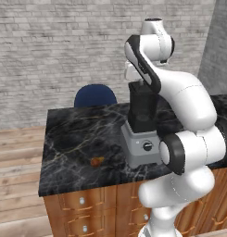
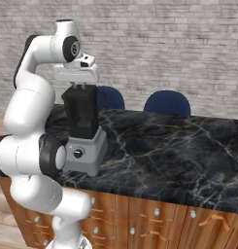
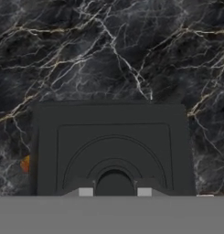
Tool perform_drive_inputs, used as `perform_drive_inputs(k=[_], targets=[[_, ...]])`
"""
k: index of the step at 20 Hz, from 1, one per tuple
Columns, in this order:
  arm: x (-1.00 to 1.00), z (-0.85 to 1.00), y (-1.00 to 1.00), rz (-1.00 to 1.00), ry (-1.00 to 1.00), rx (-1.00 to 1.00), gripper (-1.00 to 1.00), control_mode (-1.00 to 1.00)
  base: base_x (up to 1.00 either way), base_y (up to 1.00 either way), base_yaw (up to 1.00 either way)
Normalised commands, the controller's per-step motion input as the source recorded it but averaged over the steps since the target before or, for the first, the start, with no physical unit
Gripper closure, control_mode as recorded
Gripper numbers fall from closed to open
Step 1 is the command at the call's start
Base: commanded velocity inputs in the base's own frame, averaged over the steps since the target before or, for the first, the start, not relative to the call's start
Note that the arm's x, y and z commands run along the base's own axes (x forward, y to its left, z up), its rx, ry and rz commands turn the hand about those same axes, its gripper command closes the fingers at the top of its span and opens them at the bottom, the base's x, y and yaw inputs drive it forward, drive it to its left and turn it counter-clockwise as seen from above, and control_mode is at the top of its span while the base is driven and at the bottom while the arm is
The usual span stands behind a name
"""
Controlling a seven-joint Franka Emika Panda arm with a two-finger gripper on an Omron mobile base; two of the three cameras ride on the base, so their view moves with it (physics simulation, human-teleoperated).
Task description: Open the blender lid, put the pear in the blender, close the lid, and start the blender.
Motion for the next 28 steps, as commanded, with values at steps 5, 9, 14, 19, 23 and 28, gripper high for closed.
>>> perform_drive_inputs(k=[5,9,14,19,23,28], targets=[[0.0,-0.03,0.01,0.0,0.0,0.0,1.0,-1.0,0.0,0.0,0.0],[-0.11,0.6,-0.04,0.0,-0.05,0.0,1.0,-1.0,0.0,0.0,0.0],[-0.26,0.62,-0.28,-0.03,-0.04,0.0,1.0,-1.0,0.0,0.0,0.0],[-0.5,0.16,-0.66,-0.1,-0.03,0.0,1.0,-1.0,0.0,0.0,0.0],[-0.77,-0.17,-1.0,-0.17,-0.1,0.05,1.0,-1.0,0.0,0.0,0.0],[-0.71,-0.35,-1.0,-0.17,-0.09,0.06,1.0,-1.0,0.0,0.0,0.0]])
